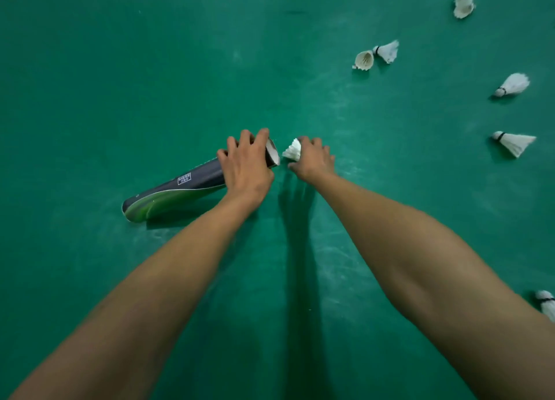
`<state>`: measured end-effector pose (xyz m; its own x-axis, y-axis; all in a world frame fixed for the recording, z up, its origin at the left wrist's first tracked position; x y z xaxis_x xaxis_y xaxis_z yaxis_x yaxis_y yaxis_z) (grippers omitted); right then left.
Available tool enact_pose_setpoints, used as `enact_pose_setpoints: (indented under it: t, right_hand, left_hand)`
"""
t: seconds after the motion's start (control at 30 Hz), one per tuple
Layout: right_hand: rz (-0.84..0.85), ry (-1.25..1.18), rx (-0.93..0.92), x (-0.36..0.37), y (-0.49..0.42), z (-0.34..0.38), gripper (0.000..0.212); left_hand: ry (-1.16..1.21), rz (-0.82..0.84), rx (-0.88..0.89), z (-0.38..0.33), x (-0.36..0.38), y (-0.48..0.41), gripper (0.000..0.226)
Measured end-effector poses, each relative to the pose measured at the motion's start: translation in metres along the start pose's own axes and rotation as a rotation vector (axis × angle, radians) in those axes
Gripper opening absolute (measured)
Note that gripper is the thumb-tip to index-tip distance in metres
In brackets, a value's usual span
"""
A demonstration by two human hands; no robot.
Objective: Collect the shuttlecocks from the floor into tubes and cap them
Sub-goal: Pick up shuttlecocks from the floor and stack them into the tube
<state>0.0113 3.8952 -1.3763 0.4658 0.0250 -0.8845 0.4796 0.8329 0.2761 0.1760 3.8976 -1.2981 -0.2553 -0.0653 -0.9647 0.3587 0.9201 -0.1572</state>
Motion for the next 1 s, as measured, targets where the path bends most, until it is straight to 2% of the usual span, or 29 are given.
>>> enact_pose_setpoints:
  t: [0.13,0.27,0.4,0.5,0.63,0.7,0.77,0.87,1.0]
  right_hand:
    - [0.079,0.270,-0.178,0.003,-0.020,0.019,0.074]
    - [0.073,0.368,-0.195,0.014,-0.030,0.026,0.050]
    - [0.002,0.295,-0.212,0.018,-0.036,0.017,0.028]
    - [-0.172,-0.095,-0.162,0.002,-0.036,0.016,0.013]
    - [-0.510,-0.724,-0.068,-0.071,-0.006,0.026,0.019]
    - [-0.501,-0.982,-0.124,-0.112,0.016,0.034,0.020]
    - [-0.457,-1.113,-0.258,-0.150,0.042,0.044,0.014]
    - [-0.487,-0.963,-0.427,-0.189,0.078,0.056,0.015]
    - [-0.561,-0.679,-0.475,-0.213,0.110,0.045,0.016]
  left_hand:
    - [0.040,0.035,-0.039,0.016,-0.001,-0.012,0.069]
    - [0.060,0.049,0.003,0.021,0.001,-0.016,0.073]
    - [0.109,0.031,-0.019,0.031,-0.010,-0.026,0.074]
    - [0.135,0.009,-0.058,0.041,-0.026,-0.035,0.069]
    - [0.186,-0.049,-0.108,0.046,-0.041,-0.037,0.064]
    - [0.214,-0.085,-0.125,0.040,-0.050,-0.035,0.067]
    - [0.262,-0.124,-0.127,0.028,-0.063,-0.034,0.070]
    - [0.399,-0.186,-0.099,-0.004,-0.087,-0.035,0.065]
    - [0.610,-0.271,0.009,-0.064,-0.119,-0.036,0.057]
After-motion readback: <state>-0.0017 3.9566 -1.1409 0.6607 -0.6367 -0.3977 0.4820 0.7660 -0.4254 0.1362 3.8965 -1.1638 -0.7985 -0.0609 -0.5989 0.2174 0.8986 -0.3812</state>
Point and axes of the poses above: each hand's wrist, its own y-axis away from the middle knuckle, its own x-axis out of the palm, z = x × y, the point moved 4 cm from there along -y, towards the middle knuckle, and after that the axes turned 3 degrees about x, right-handed, at the moved point
